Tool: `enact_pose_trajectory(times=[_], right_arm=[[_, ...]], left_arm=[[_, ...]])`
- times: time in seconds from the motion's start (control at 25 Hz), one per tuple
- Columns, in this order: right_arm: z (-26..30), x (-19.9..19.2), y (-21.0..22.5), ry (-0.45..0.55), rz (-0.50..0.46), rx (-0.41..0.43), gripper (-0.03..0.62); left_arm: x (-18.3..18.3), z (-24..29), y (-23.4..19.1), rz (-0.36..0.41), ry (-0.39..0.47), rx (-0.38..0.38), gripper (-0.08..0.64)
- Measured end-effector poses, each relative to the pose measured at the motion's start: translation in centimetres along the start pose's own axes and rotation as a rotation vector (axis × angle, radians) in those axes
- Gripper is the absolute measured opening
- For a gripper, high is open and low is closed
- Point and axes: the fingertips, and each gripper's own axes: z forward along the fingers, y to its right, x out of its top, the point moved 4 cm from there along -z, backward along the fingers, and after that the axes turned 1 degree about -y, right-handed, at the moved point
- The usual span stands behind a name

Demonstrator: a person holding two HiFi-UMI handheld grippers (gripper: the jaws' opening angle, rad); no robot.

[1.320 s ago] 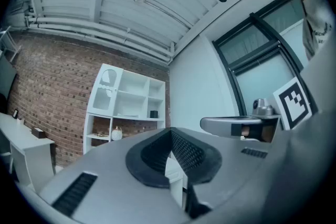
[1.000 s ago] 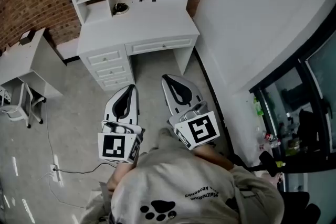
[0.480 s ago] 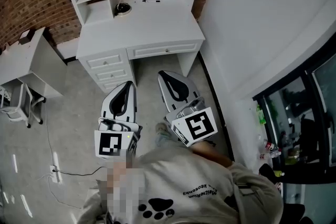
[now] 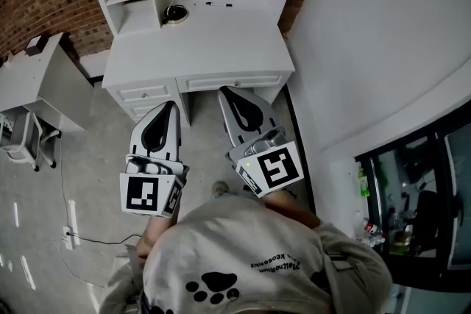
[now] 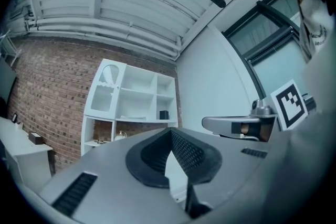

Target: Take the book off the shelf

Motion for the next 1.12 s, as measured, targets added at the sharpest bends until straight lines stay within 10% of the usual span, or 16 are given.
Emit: enact_pose_trajectory(times=[1.12], right_arm=[[8.6,-6.0,7.8,-0.053,0.034,0.002,0.017]], left_arm=[[-4.3,11.7,-5.5,0.011,-0.031,0.018,0.006]])
